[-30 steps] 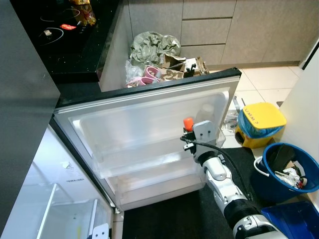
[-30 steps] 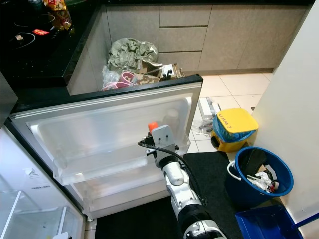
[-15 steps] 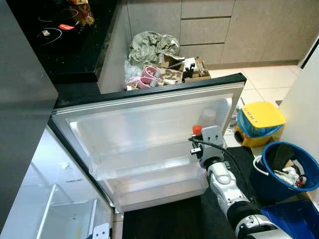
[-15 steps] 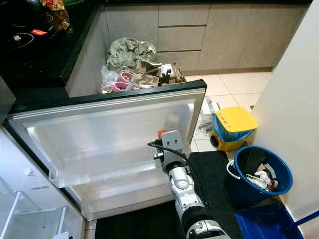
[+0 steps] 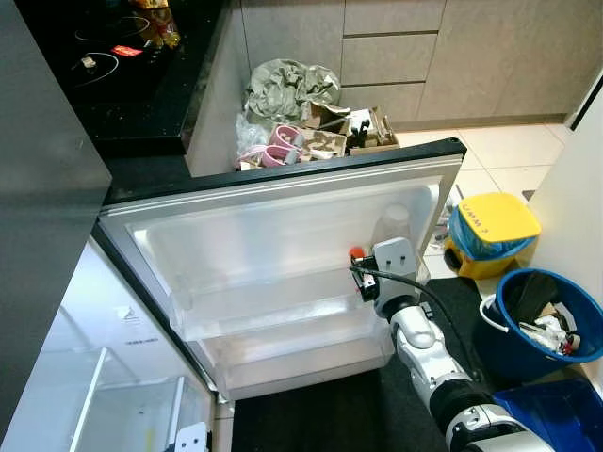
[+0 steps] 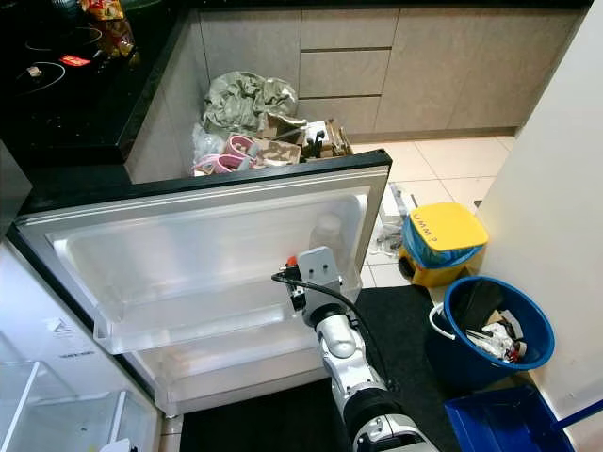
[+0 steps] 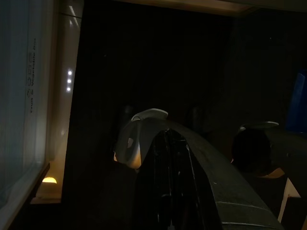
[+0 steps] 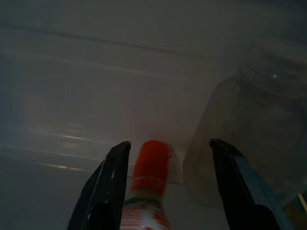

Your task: Restocking fridge

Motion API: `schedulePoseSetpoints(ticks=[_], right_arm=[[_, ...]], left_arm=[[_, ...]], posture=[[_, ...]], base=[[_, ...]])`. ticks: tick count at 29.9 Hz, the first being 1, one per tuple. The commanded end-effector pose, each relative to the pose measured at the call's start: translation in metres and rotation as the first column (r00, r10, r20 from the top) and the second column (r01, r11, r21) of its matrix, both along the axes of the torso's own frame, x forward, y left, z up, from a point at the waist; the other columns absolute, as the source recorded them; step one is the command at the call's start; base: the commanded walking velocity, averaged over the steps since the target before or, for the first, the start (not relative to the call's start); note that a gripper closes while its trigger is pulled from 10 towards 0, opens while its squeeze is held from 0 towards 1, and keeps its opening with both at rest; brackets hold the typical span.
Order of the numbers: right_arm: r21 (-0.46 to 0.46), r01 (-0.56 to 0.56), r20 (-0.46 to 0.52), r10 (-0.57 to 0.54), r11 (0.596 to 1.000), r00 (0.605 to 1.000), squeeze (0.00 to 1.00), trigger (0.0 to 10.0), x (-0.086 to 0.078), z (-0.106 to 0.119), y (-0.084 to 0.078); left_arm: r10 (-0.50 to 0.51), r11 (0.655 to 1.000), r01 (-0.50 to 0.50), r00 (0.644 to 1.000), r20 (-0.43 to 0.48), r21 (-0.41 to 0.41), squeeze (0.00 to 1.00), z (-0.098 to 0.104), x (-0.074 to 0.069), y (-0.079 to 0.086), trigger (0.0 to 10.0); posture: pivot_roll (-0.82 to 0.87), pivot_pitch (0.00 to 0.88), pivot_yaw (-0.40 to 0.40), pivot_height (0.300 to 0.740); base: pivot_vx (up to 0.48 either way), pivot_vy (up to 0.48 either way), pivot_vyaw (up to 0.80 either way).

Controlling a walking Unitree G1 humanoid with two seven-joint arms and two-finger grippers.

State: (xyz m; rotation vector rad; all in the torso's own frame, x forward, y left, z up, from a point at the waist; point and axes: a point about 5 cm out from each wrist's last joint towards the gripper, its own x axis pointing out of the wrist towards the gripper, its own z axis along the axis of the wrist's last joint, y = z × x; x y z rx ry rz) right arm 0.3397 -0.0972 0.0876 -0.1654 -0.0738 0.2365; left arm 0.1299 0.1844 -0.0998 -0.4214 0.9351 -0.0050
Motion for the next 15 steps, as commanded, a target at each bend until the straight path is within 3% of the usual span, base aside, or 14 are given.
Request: schedulePoseSetpoints(ticks=[1,2,15], right_arm=[[-0.005,0.006,0.010,-0.006,1.000,1.000,0.04,10.0,0.001,0.001,0.000],[-0.006,0.009,0.016,-0.009,1.000,1.000,0.00,10.0,0.001,0.002,0.000],[0.024,-0.101,0.123,0.098,0.995,0.988,0.00,10.0,0.007,0.029,0.015]], left_arm=[[0.002,1.000,-0.002,1.000,-0.025,-0.007,0.00,-0.003,-0.008,-0.003,10.0],[0.002,1.000,-0.002,1.000,-0.025,-0.007,0.00,-0.003,-0.008,-0.003,10.0],[0.001,1.000,-0.001,1.000,-0.024,-0.010,0.00,-0.003,-0.007,-0.004,10.0]], posture=[[-0.02,0.123,-0.005,0.740],[-0.02,0.123,-0.005,0.740],[-0.03,0.119,-0.010,0.740]], base=[[0.000,0.000,0.00],[0.000,0.000,0.00],[0.000,0.000,0.00]])
